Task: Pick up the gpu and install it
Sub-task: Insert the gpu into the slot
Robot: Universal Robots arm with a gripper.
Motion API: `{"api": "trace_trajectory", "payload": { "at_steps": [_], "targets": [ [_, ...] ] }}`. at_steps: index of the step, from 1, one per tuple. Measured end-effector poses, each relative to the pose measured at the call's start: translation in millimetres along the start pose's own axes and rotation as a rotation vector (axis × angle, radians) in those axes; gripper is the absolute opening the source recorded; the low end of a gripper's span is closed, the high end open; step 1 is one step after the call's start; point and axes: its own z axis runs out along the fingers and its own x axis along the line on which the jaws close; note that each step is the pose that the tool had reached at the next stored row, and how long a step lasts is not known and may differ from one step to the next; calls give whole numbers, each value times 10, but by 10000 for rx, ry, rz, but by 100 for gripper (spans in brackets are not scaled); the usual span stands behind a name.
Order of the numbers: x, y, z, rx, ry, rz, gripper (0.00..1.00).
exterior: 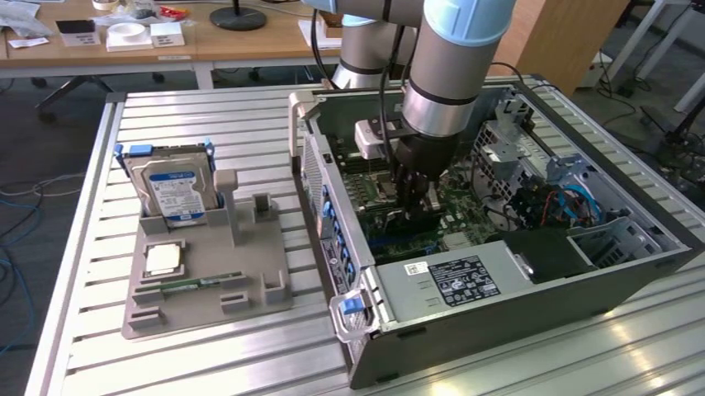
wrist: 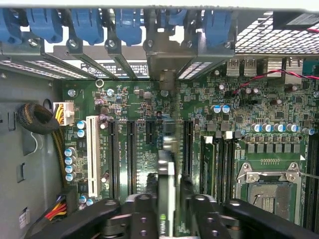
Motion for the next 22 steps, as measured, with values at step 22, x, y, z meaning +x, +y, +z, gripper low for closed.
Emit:
{"api": "trace_trajectory", "payload": {
  "at_steps": [22],
  "targets": [
    [23,12,6,1,-7,0,26]
  ]
}}
